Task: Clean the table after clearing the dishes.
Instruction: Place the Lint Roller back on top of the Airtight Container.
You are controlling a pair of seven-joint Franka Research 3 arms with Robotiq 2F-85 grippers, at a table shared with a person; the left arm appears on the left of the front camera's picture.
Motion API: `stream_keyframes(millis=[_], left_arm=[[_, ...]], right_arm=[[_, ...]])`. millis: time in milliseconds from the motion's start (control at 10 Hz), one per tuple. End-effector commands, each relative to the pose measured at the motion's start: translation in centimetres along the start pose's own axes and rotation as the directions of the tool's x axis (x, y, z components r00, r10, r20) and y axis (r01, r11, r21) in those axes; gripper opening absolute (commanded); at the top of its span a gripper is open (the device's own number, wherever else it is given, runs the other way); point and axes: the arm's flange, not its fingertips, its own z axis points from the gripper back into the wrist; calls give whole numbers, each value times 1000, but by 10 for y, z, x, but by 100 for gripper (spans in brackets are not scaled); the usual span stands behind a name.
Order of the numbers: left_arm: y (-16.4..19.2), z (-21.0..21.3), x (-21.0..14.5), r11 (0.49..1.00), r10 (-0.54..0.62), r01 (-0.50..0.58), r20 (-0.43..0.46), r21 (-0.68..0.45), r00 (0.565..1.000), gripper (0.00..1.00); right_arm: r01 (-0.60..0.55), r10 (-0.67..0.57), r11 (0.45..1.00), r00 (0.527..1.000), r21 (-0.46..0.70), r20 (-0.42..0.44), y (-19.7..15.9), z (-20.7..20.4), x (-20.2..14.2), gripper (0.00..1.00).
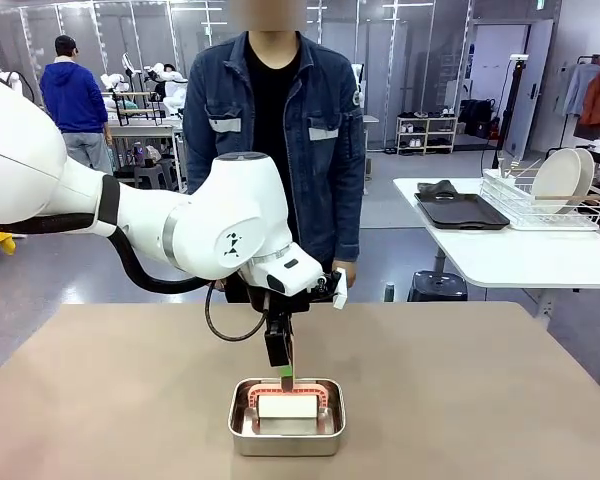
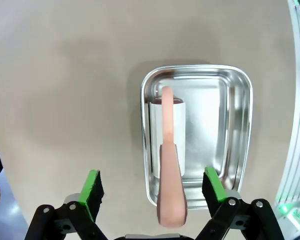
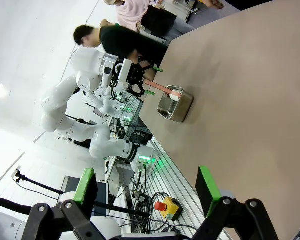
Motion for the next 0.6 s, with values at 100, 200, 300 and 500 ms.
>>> stream_keyframes(millis=[100, 200, 300, 500], left_arm=[[0, 0, 0, 1000, 0, 0, 0, 0, 1000, 100], [0, 0, 0, 1000, 0, 0, 0, 0, 1000, 100], [0, 0, 0, 1000, 0, 0, 0, 0, 1000, 100], [0, 0, 0, 1000, 0, 0, 0, 0, 1000, 100]], right_arm=[[-19, 19, 1000, 1000, 2, -15, 3, 1, -3, 100], [-19, 19, 1000, 1000, 2, -15, 3, 1, -3, 100], [-19, 19, 1000, 1000, 2, -15, 3, 1, -3, 100], [-19, 19, 1000, 1000, 2, -15, 3, 1, -3, 100]])
